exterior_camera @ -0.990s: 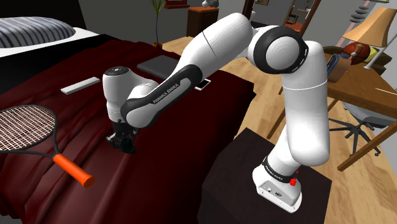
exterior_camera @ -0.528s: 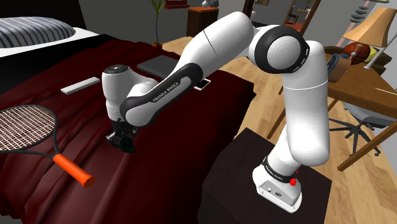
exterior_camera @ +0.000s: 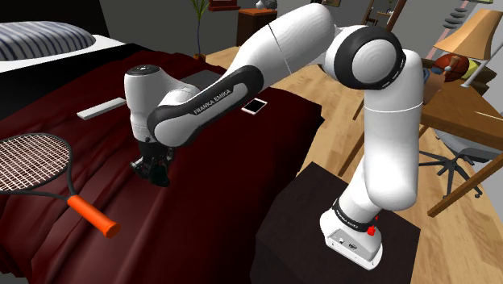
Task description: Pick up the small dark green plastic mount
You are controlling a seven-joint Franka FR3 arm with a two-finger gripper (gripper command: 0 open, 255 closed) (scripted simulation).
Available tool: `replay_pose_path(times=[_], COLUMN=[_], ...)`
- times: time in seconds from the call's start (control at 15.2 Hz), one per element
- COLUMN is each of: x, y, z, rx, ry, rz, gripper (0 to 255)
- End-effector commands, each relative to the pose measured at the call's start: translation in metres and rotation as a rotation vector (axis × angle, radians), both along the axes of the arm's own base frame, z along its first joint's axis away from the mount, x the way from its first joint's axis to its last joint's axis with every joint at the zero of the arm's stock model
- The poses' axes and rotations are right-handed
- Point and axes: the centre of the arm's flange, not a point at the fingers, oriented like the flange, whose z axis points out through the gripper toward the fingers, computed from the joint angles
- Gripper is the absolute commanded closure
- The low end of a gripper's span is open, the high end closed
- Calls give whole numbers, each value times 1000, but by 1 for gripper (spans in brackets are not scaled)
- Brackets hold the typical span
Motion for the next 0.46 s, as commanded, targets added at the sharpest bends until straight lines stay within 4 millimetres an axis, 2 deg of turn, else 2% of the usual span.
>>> replay_pose_path(times=[0.0,0.26,0.4], x=[1,1,1], y=[0,0,0], z=[10,31,32], rx=[0,0,0], ry=[0,0,0], rz=[0,0,0], gripper=[255,255,255])
